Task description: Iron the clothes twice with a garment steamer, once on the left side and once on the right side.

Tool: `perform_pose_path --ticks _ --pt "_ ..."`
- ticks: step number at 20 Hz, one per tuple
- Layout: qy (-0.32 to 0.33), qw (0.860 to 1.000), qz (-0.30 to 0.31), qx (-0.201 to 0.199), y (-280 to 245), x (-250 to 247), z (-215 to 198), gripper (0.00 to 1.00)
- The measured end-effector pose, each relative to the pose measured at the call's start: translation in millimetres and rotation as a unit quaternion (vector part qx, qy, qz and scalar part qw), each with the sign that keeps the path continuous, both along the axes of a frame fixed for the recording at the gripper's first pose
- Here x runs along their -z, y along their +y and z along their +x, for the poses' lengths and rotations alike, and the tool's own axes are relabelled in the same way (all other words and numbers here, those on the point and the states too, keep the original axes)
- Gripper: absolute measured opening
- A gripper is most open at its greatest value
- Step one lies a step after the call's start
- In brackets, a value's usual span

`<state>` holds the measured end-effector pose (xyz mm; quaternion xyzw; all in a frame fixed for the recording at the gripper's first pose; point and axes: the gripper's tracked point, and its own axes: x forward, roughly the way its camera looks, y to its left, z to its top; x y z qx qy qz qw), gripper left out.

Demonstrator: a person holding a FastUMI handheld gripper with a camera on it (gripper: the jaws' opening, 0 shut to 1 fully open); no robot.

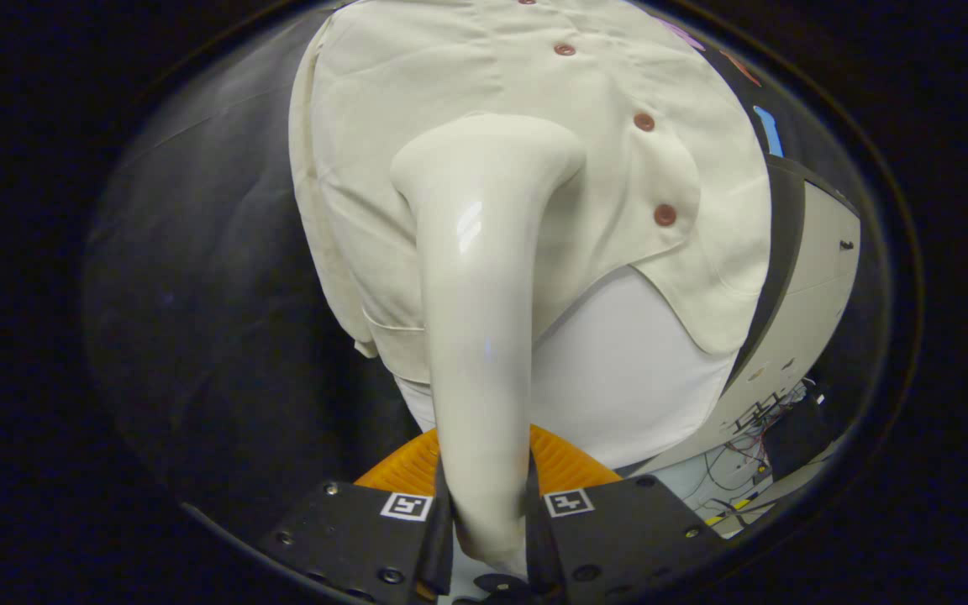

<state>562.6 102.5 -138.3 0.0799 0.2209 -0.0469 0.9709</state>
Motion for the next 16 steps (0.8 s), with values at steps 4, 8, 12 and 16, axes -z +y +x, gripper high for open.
perform_pose_path --ticks 4,8,12,16 --pt "-0.019 1.0 -0.002 -0.003 -0.3 -36.0 -31.8 0.34" --pt "-0.065 0.998 -0.012 0.007 -13.3 -104.4 -67.5 0.34" --pt "-0.121 0.992 -0.032 0.026 -35.8 -183.3 -102.4 0.34" --pt "-0.164 0.984 -0.052 0.047 -64.8 -242.3 -123.6 0.34"
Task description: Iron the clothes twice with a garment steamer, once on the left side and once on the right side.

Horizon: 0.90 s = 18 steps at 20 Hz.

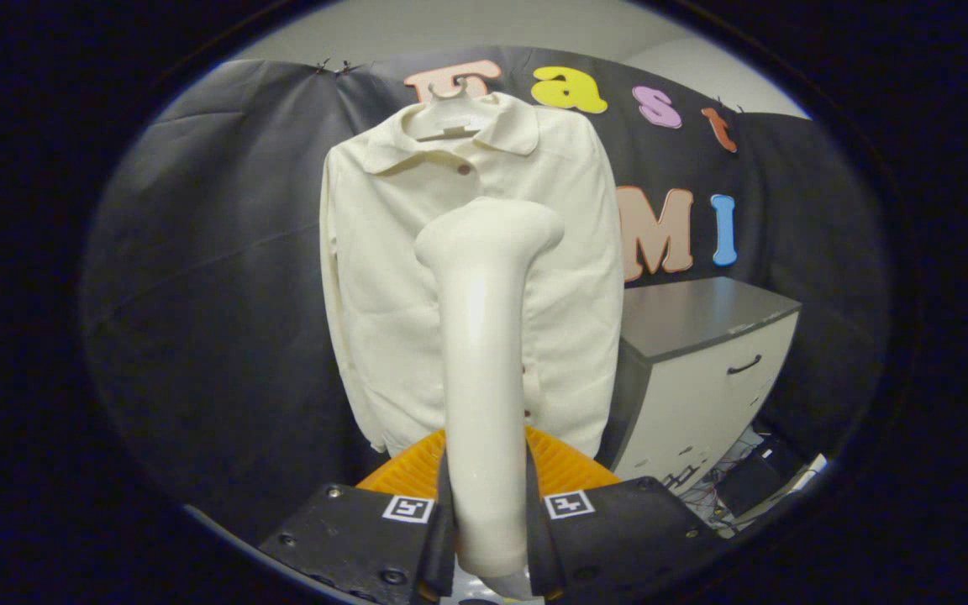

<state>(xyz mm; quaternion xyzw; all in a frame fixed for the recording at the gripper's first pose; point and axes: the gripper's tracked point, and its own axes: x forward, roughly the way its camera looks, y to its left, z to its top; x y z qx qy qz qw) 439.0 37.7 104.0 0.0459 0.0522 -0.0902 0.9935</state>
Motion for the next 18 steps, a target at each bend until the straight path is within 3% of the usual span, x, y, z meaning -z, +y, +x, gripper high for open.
perform_pose_path --ticks 3,11,18 --pt "-0.022 1.0 0.0 0.002 -19.1 -29.1 0.4 0.34" --pt "-0.047 0.999 -0.001 -0.016 -50.3 -60.0 52.2 0.34" --pt "-0.034 0.999 0.01 -0.04 -71.7 -35.7 105.5 0.33"
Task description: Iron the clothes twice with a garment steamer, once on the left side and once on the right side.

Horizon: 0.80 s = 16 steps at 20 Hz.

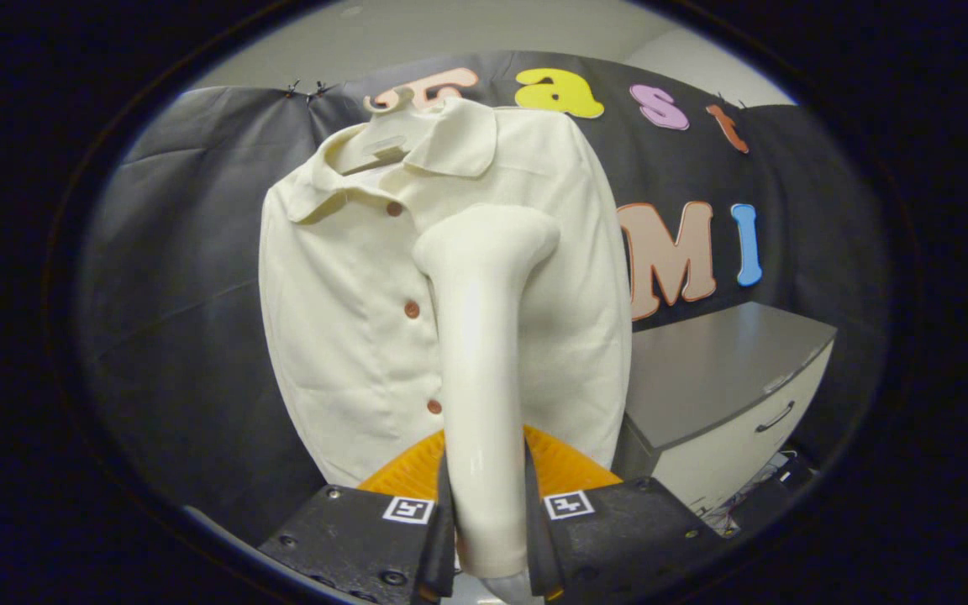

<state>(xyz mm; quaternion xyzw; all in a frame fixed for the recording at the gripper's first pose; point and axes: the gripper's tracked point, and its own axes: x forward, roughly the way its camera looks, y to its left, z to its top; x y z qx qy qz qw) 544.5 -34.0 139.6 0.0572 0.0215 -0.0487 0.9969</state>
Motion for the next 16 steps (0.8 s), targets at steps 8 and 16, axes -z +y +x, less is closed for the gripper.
perform_pose_path --ticks 8,16 --pt "0.046 0.998 0.026 -0.024 -11.5 59.6 41.4 0.34" --pt "0.101 0.994 0.039 -0.034 -21.6 131.4 42.7 0.34"
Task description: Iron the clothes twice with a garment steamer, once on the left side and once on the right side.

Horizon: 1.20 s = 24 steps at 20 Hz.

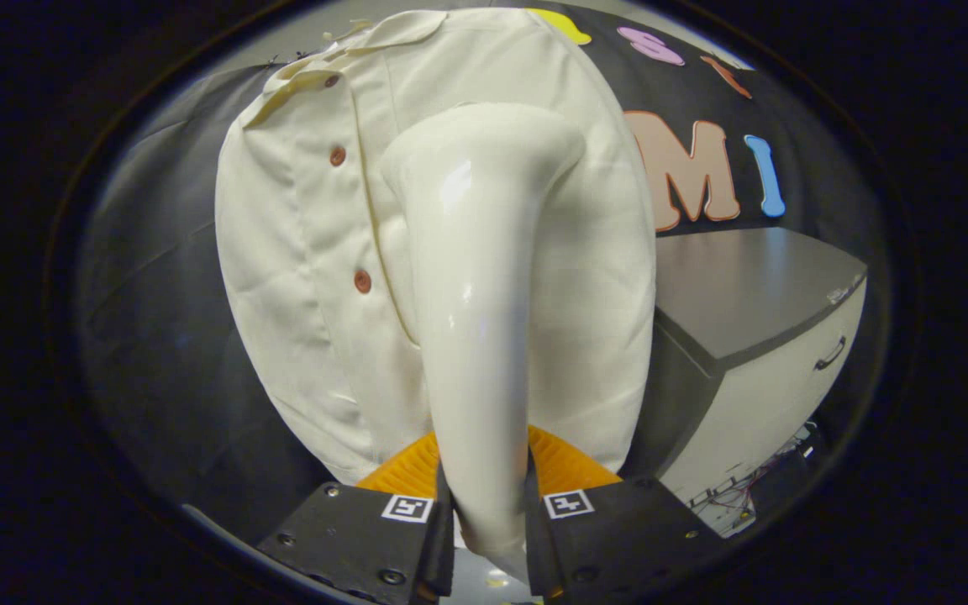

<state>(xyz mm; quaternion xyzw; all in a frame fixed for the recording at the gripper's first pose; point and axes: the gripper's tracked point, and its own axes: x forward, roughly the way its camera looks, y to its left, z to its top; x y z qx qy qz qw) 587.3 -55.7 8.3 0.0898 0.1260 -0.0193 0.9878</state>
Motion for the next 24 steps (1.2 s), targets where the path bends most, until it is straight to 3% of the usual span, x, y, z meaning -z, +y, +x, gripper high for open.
perform_pose_path --ticks 15,24 --pt "0.089 0.996 0.023 0.012 -16.8 104.6 -24.7 0.34" --pt "0.123 0.992 0.033 0.012 -17.5 134.0 -50.5 0.34"
